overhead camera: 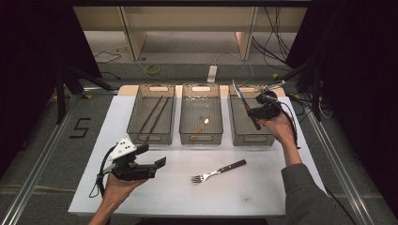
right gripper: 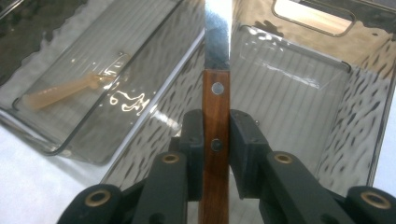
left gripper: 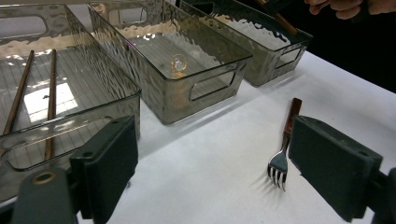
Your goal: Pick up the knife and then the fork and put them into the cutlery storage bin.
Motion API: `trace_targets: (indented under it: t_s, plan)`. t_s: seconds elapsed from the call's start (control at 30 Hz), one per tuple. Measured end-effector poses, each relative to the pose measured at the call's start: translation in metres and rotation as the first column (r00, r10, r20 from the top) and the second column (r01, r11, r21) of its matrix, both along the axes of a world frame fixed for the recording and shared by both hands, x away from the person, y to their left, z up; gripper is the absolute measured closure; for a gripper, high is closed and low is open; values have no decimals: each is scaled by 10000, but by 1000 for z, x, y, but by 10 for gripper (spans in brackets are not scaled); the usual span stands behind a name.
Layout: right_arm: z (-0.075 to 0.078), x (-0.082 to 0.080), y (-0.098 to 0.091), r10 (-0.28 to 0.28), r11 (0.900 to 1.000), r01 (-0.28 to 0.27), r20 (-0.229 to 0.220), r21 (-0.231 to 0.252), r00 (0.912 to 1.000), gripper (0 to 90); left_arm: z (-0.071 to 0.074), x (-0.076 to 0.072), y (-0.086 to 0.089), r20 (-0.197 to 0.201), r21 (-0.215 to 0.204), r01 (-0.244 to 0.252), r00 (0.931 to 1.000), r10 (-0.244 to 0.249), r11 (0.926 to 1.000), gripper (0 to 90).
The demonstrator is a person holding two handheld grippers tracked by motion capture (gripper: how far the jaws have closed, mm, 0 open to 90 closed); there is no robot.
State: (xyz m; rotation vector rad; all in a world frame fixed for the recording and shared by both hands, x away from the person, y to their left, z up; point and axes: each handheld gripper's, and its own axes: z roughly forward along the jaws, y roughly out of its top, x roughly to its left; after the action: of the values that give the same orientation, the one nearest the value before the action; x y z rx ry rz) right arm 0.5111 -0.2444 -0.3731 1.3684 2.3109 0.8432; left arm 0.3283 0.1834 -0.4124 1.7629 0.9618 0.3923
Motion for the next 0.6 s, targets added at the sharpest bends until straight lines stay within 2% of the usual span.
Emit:
trace_targets:
  t_s: [0.23, 0.6]
  plan:
    - [-4, 1, 0, -199, 9997, 201, -116, 113, 9997, 770, 0, 0, 0, 56, -1, -5, 10000, 5, 10000, 154]
    - [-19, 2, 3, -484, 9988, 487, -344, 86, 9982, 769, 0, -1, -1, 53, 158, 106, 9999, -107, 9998, 154]
